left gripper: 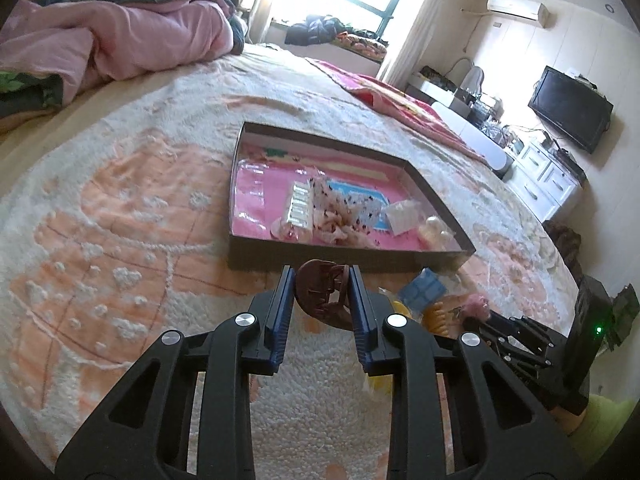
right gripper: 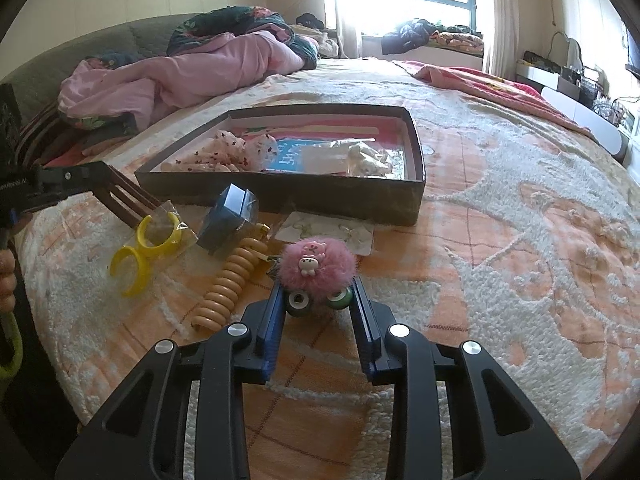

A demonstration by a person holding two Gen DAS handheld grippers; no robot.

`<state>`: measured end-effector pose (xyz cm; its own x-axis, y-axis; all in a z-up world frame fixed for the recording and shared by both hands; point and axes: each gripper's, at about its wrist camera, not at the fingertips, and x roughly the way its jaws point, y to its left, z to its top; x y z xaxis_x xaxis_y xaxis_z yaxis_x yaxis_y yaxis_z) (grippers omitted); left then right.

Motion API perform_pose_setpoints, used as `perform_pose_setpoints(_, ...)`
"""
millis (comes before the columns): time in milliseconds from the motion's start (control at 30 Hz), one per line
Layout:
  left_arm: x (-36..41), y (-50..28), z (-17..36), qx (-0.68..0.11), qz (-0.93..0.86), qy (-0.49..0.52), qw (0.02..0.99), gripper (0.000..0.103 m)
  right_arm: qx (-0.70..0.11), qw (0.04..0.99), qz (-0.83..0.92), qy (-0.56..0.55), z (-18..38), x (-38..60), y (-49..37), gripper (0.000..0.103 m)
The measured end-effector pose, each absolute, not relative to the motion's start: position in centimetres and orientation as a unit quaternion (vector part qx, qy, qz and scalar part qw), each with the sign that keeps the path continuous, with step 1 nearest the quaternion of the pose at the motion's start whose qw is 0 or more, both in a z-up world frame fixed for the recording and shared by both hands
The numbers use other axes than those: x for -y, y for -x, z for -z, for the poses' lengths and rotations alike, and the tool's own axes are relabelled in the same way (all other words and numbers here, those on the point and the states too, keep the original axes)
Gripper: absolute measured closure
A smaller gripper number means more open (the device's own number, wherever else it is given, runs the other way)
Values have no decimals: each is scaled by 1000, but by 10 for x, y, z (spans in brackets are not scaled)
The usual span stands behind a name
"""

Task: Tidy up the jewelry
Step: 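Carry the claw clip into the tray with left tool while right tool carries the pom-pom there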

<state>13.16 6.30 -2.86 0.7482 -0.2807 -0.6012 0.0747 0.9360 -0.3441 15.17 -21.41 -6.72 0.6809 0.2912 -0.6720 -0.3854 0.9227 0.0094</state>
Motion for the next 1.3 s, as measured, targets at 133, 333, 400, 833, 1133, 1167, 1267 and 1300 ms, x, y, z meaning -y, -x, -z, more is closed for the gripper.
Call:
perform_pose_setpoints(133,-63,-130,23,-334,95,146,926,84,-346,917,-188,67,61,215,-149,73)
perform_pose_setpoints(333,-58,-131,12,-322,102,138,931,84,-327,922,-195,71,50,213,-146,74)
perform_pose_setpoints(400,-56,-131,8,-318,105,134,933,84,-323,923,-197,71,47,213,-146,74)
perform_pose_setpoints(833,-37,-151,-14,-295,124,117,940,84,-306,931,-189,66,31,220,-159,74)
perform_pose_setpoints(1133,-32,-174,-20,-287,130,121,941,84,-292,937,-182,63,19,222,-176,74)
perform_pose_setpoints(1167,-32,-176,-20,-287,130,122,941,84,-291,937,-181,63,18,222,-178,74)
perform_pose_setpoints(1267,-33,-184,-18,-289,127,128,940,84,-288,939,-177,61,16,222,-185,74)
perform_pose_setpoints(1300,-34,-187,-17,-289,126,130,940,84,-287,940,-176,61,15,222,-188,74)
